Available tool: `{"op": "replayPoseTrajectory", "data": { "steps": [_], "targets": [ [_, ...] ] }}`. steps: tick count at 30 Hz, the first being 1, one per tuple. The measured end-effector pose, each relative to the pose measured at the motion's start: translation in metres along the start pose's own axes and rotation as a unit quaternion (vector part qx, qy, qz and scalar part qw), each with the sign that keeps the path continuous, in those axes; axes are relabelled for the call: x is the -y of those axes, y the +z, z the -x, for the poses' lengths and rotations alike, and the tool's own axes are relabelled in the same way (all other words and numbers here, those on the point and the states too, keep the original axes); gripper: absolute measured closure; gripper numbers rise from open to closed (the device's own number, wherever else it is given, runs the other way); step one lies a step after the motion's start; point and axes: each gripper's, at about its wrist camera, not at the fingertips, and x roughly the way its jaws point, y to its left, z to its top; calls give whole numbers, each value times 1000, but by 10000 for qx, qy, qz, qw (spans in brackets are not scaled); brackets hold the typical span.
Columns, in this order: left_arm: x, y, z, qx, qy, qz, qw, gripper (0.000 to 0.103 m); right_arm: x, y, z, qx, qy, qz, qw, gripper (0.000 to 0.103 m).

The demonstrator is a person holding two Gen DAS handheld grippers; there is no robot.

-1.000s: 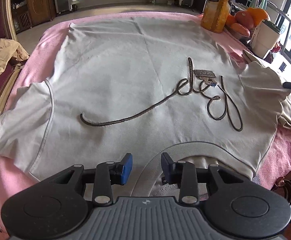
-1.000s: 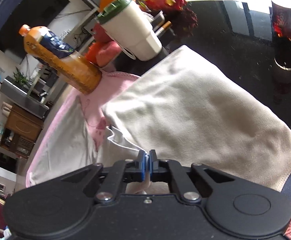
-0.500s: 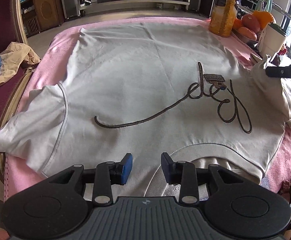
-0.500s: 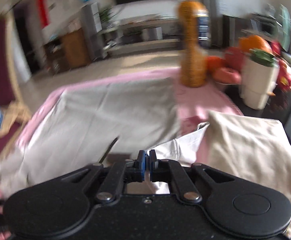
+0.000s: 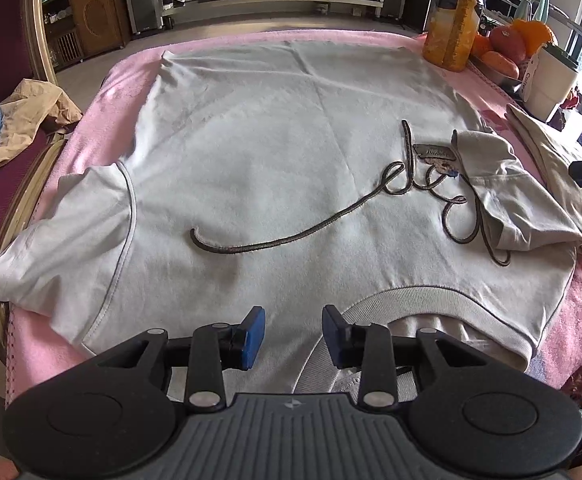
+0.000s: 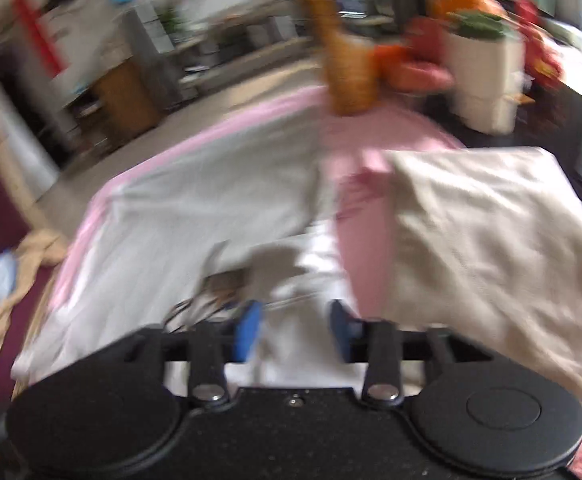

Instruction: Fold clothes

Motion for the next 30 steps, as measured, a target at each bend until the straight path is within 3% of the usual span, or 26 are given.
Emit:
{"op": "replayPoseTrajectory", "data": {
  "steps": [6, 11, 14, 16, 18, 20, 25, 27, 30],
  "targets": [
    [-1, -2, -2, -54, 107, -13, 9999, 69, 7, -21, -42, -993, -370, 30, 9944, 86],
    [-4, -1, 0, -36, 42, 56, 10000, 69, -6, -49, -18, -1406, -586, 618, 9864, 85],
    [-2, 0, 2, 27, 22, 31, 10000, 69, -9, -40, 0, -1164, -446, 554, 9907, 85],
    [-2, 0, 2, 15, 27, 50, 10000, 69, -17, -27, 9, -804, -182, 519, 9952, 84],
    [-4, 0, 1, -11, 50, 82, 10000, 69, -28, -20, 4, -736, 175, 470, 9960, 84],
    [-6, 0, 0, -31, 71, 116, 9999, 69, -40, -18, -9, -785, 385, 547, 9947, 83],
    [-8, 0, -1, -39, 74, 136, 9999, 69, -54, -23, -45, -908, 99, 648, 9937, 82],
    [-8, 0, 1, -27, 69, 124, 9999, 69, -50, -31, -57, -1290, 124, 498, 9903, 82],
    [-9, 0, 1, -25, 28, 156, 9999, 69, -58, -40, -53, -1700, 281, 804, 9818, 80]
  ]
}}
